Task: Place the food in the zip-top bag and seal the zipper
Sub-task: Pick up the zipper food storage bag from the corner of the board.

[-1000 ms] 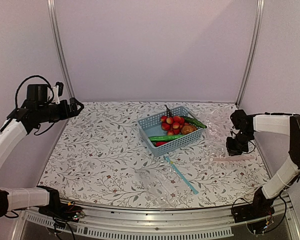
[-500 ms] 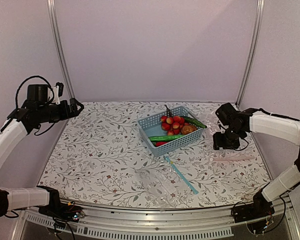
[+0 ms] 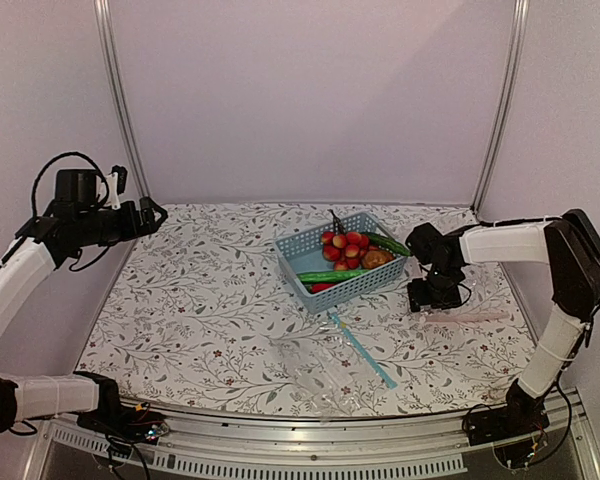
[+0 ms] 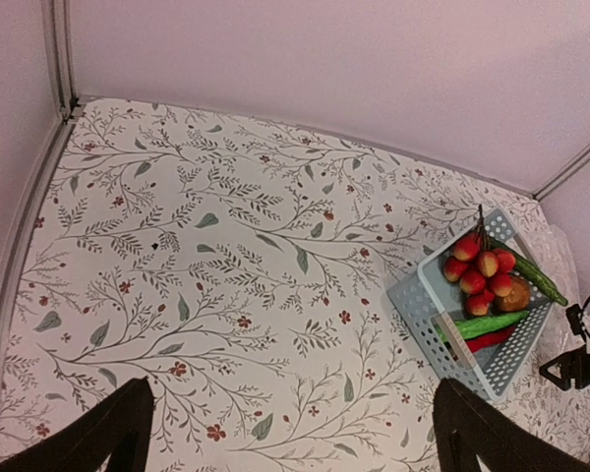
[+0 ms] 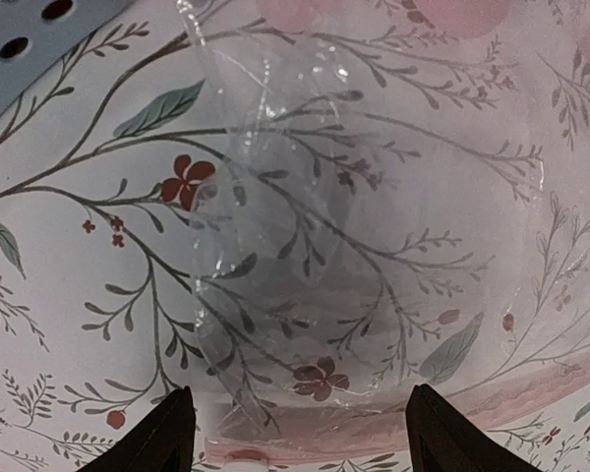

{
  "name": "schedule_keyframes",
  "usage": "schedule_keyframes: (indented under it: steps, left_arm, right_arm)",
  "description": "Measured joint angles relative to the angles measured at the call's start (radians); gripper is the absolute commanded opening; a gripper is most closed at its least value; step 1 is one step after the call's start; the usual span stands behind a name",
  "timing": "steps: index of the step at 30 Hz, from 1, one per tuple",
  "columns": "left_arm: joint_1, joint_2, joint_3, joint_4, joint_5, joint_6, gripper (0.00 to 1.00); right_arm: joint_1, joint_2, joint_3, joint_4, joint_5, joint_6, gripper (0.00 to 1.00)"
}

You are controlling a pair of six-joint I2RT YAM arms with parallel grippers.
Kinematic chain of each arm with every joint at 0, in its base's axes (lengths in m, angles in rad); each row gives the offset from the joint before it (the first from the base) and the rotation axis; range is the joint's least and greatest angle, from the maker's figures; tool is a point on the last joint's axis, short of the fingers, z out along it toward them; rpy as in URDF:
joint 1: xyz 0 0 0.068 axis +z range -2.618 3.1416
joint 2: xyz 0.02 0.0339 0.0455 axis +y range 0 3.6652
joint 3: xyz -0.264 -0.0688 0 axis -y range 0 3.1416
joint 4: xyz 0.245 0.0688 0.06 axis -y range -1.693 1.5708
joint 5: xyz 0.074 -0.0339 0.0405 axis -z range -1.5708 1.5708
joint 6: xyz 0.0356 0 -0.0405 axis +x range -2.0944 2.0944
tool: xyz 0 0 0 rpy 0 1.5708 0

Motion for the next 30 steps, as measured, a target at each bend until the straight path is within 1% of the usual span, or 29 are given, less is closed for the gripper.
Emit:
schedule_keyframes:
  steps: [3,5,13,16,18,21,26,30]
  left_arm:
    - [0.0,0.005,0.0,0.0,0.0,0.0,1.0]
    - [0.0,0.01,0.0,0.0,0.0,0.0,1.0]
    - [0.0,0.013,0.0,0.0,0.0,0.0,1.0]
    - [0.0,0.013,0.0,0.0,0.0,0.0,1.0]
    - [0.0,0.013,0.0,0.0,-0.001,0.0,1.0]
    - [0.0,0.013,0.0,0.0,-0.001,0.0,1.0]
    - [-0.003,0.013,0.0,0.0,-0.001,0.001,1.0]
    - [-0.034,0.013,0.0,0.0,-0.005,0.003,1.0]
  right_arm:
    - [0.0,0.026,0.001,0.01,0.014,0.006,0.64]
    - [0.002,0.038,0.006,0.013,0.022,0.011,0.58]
    - [0.006,0.055,0.016,0.036,0.031,0.018,0.23]
    - [0.007,0.055,0.016,0.039,0.026,0.026,0.08]
    - [0.007,0.053,0.015,0.039,0.023,0.023,0.01]
    - [0.007,0.028,-0.001,0.041,0.016,0.033,0.0]
    - [0.007,-0.084,-0.038,0.027,0.005,0.049,0.0]
    - [0.007,-0.197,-0.052,-0.008,0.021,0.076,0.0]
